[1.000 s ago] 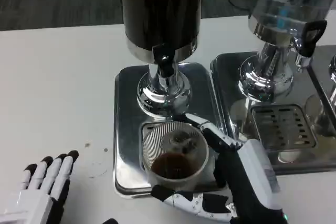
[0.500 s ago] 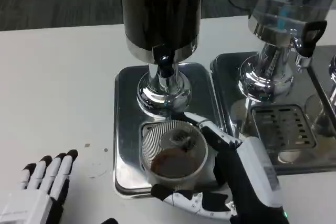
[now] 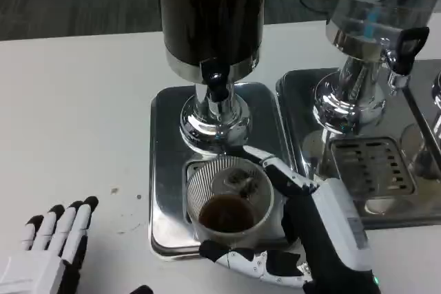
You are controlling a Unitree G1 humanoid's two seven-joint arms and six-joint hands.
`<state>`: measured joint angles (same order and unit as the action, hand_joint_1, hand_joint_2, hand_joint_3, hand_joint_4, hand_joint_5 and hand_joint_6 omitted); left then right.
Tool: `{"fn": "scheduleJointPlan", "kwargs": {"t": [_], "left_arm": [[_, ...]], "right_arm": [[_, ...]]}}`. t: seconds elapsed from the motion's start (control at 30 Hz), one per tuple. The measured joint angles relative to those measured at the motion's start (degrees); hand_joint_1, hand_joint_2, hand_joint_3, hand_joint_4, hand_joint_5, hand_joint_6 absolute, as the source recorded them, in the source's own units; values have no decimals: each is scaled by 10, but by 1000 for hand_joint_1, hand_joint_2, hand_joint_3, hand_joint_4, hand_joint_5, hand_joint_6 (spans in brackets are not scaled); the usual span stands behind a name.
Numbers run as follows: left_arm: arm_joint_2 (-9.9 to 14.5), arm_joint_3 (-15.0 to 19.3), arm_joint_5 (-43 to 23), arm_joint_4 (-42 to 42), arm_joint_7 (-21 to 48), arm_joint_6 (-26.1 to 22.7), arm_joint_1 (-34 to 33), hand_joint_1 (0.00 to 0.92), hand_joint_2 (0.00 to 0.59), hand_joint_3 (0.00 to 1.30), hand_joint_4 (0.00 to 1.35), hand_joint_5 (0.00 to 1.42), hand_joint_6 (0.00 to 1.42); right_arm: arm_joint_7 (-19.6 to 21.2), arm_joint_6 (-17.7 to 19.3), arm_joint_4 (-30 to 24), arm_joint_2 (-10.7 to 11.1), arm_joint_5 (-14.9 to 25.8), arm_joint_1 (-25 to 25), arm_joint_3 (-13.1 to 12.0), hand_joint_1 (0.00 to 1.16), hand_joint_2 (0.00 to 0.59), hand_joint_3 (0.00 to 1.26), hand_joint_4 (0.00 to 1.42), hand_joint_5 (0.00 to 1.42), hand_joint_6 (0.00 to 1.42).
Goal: Grasp the cup under the faucet to collect the drink, then remove the cup.
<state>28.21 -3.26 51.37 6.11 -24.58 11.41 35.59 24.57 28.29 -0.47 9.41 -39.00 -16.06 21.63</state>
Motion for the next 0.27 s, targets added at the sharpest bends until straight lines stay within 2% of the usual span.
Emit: {"fn": "scheduleJointPlan", "kwargs": {"t": [0.27], "left_arm": [[0,-1,0,0,0,1,-1,0,114,0,0,0,0]], "right_arm": [[0,0,0,0,0,0,-4,917,179,304,620,914,1356]]}}
